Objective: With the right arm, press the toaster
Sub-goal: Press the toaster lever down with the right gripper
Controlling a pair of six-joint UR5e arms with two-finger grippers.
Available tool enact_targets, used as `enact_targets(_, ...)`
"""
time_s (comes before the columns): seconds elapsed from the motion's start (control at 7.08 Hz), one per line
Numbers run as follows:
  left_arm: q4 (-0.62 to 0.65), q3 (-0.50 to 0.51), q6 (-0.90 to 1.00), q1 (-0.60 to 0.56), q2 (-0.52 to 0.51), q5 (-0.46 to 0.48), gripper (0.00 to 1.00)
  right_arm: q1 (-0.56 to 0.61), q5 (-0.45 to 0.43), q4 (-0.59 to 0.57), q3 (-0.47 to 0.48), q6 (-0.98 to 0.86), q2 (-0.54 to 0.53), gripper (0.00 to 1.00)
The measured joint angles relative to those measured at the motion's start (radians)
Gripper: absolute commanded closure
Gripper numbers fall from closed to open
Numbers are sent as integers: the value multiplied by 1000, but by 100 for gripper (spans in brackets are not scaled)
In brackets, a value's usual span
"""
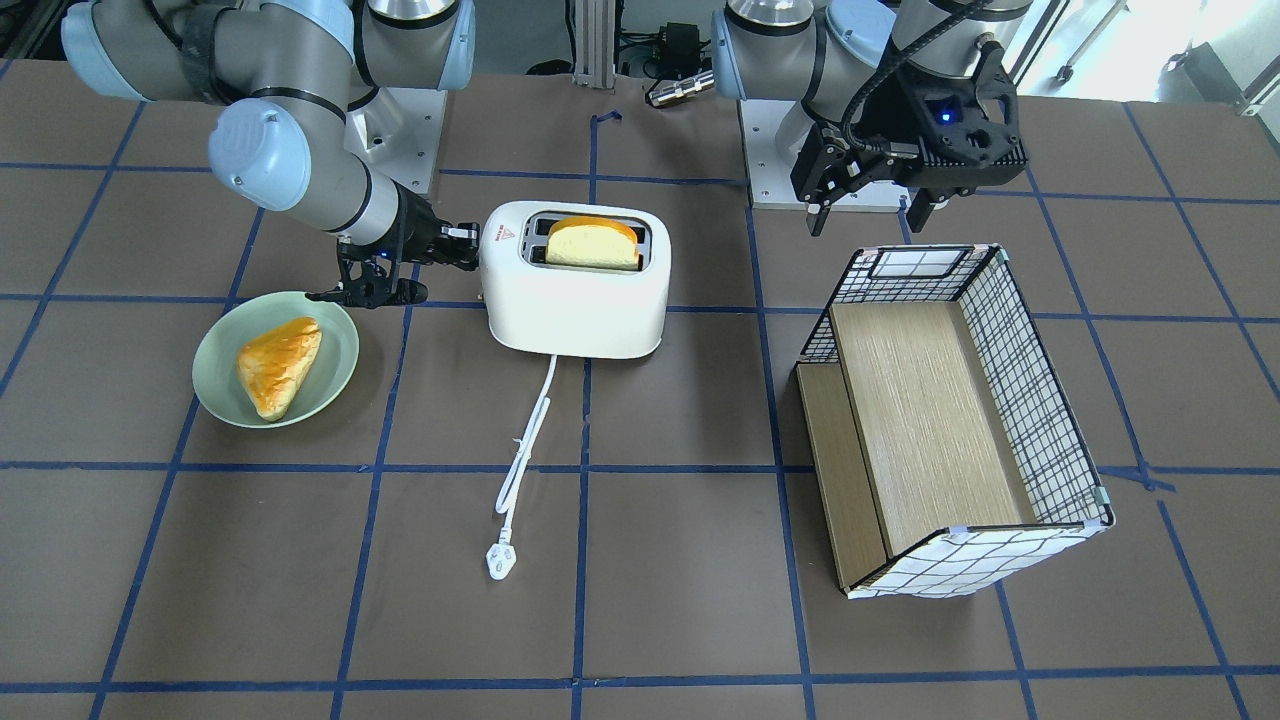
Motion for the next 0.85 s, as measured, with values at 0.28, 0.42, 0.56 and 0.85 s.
enact_targets(0.28,0,0,0,0,0,0,0,-2,-2,-5,2,-15,24,100)
enact_targets(0.42,0,0,0,0,0,0,0,-2,-3,-10,2,-21,39,100)
enact_targets(0.56,0,0,0,0,0,0,0,-3,-6,-17,2,-24,54,100)
enact_targets(0.85,0,0,0,0,0,0,0,-3,-10,-25,2,-24,73,100)
